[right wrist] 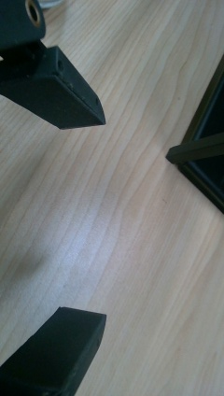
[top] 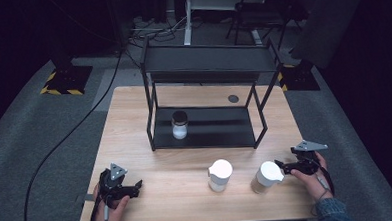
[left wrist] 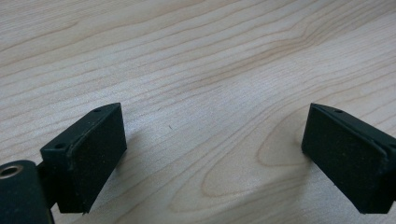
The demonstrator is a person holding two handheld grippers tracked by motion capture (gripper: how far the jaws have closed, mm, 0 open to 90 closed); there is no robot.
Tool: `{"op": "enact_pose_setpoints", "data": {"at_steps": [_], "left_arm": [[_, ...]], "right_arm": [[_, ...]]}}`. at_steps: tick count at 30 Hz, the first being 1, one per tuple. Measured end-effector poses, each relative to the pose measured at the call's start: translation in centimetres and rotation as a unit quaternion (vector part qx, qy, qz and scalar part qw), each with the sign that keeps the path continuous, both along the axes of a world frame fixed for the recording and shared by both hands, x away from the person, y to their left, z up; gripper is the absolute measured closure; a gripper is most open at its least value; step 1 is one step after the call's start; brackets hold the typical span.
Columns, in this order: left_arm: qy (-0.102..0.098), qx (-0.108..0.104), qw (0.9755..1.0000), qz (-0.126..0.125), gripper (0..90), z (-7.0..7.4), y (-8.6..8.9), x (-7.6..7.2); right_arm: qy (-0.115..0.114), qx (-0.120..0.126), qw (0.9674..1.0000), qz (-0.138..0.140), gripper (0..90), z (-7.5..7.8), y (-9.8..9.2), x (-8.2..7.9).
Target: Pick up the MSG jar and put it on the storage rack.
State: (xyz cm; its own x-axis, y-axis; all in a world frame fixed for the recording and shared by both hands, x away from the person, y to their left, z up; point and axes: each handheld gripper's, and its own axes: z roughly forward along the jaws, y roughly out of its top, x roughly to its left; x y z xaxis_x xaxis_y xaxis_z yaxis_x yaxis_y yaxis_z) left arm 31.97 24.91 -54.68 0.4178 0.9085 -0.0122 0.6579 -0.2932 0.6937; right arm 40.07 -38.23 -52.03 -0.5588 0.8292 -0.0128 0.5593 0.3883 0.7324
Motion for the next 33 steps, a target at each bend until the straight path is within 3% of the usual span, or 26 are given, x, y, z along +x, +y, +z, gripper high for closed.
{"op": "enact_pose_setpoints", "data": {"at_steps": [5,33], "left_arm": [[0.0,0.0,1.0,0.0,6.0,0.0,0.0,0.0],[0.0,0.001,1.0,0.001,5.4,0.0,0.0,0.0]], "right_arm": [[0.0,-0.001,1.0,-0.009,5.8,1.1,-0.2,0.0],[-0.031,0.0,0.9994,0.017,6.4,8.1,1.6,-0.5]]}}
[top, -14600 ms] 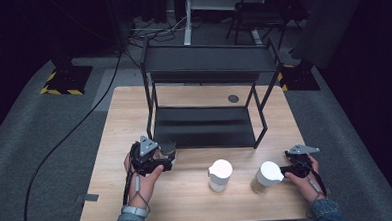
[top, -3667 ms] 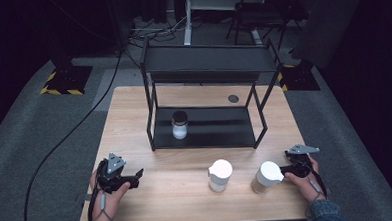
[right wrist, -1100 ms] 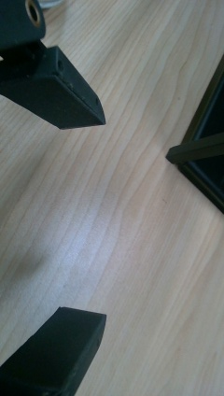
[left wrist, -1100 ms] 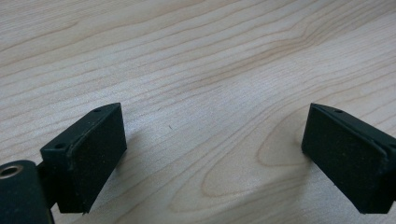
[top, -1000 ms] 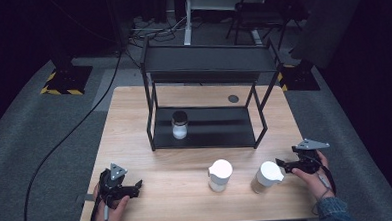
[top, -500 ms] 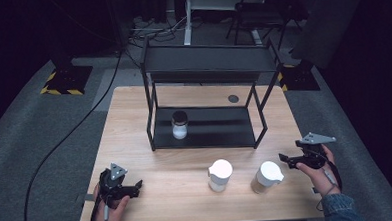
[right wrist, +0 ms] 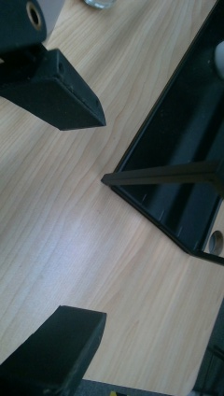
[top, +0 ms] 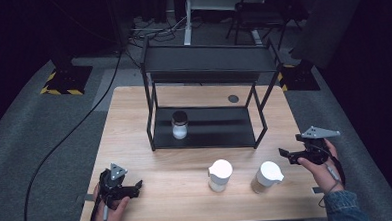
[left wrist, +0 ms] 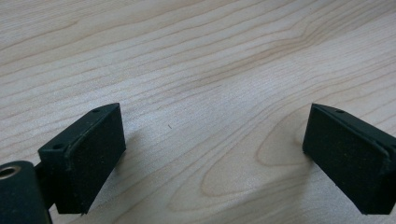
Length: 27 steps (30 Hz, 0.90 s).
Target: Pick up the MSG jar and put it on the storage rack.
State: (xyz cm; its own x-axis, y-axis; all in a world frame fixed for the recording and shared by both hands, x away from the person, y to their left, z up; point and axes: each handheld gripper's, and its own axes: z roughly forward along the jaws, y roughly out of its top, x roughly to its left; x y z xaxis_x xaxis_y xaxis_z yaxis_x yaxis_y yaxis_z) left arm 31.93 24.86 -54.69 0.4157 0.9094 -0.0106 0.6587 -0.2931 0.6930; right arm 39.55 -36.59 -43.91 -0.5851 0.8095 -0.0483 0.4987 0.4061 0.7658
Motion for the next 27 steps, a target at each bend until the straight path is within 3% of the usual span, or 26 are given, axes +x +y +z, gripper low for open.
{"op": "enact_pose_setpoints", "data": {"at_steps": [12,27], "left_arm": [[0.0,0.0,1.0,0.001,5.3,0.0,0.0,0.0],[0.0,-0.001,1.0,0.002,5.2,0.0,0.0,0.0]], "right_arm": [[-0.013,0.004,0.9997,0.019,6.4,2.8,2.7,-1.2],[-0.028,0.008,0.9991,0.032,6.7,4.6,6.0,-2.7]]}}
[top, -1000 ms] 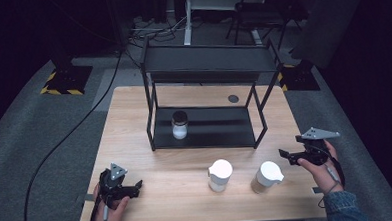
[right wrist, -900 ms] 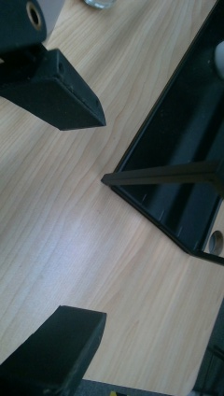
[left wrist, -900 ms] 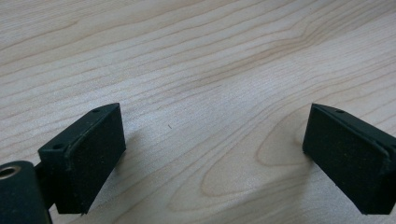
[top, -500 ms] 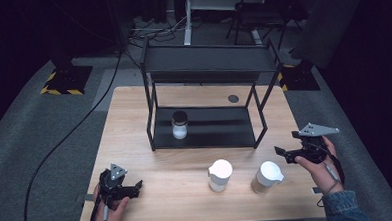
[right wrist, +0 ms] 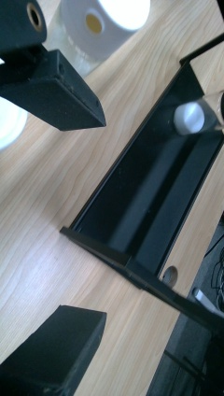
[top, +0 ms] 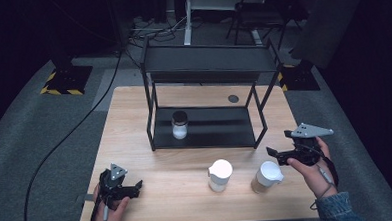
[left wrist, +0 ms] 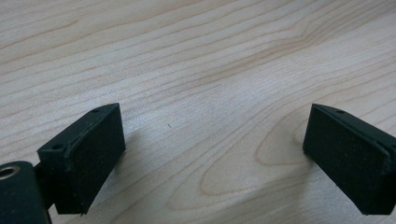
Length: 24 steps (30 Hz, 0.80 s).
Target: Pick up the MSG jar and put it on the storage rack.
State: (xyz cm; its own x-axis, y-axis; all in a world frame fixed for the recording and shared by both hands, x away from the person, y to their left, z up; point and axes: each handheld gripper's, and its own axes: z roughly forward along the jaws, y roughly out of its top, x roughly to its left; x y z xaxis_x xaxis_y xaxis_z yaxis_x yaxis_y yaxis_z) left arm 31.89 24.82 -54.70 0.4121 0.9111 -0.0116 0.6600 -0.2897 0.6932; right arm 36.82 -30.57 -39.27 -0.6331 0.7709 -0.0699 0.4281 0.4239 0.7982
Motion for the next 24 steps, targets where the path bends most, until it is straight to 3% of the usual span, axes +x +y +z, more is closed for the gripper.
{"op": "enact_pose_setpoints", "data": {"at_steps": [24], "left_arm": [[0.0,0.0,1.0,0.0,5.1,0.0,0.0,0.0]], "right_arm": [[-0.022,0.004,0.999,0.039,7.0,1.4,4.1,-2.0]]}}
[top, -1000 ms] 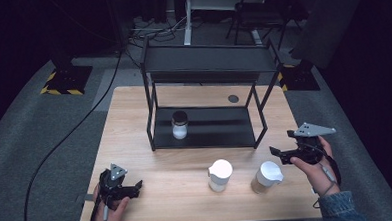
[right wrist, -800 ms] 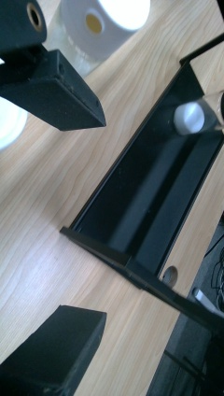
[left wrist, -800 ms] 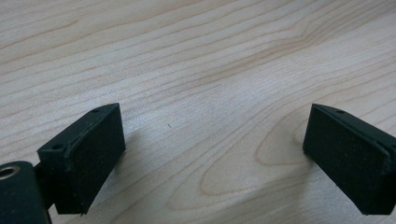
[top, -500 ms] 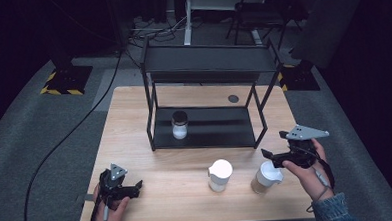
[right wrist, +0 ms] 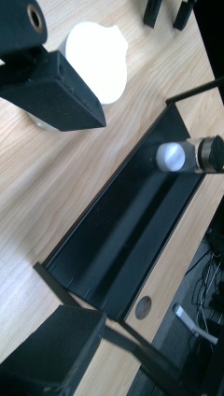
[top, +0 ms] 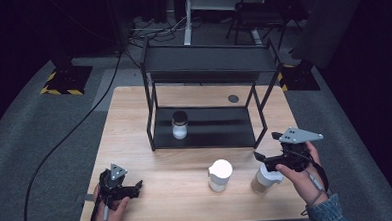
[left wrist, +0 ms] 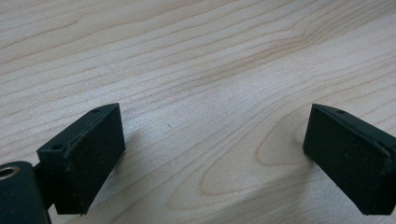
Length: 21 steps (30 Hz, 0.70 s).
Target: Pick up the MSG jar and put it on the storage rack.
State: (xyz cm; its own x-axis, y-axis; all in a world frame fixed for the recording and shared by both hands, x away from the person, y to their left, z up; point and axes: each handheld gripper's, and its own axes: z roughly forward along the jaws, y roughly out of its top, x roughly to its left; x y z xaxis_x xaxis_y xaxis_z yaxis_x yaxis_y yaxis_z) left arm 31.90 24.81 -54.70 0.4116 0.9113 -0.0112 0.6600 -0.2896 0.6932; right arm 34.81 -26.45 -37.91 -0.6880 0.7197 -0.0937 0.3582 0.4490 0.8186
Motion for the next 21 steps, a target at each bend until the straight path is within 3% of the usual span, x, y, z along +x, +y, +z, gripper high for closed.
{"op": "enact_pose_setpoints", "data": {"at_steps": [21], "left_arm": [[0.0,0.0,1.0,0.0,4.9,0.0,0.0,0.0]], "right_arm": [[0.008,0.017,0.9995,0.027,7.0,0.0,3.0,-0.8]]}}
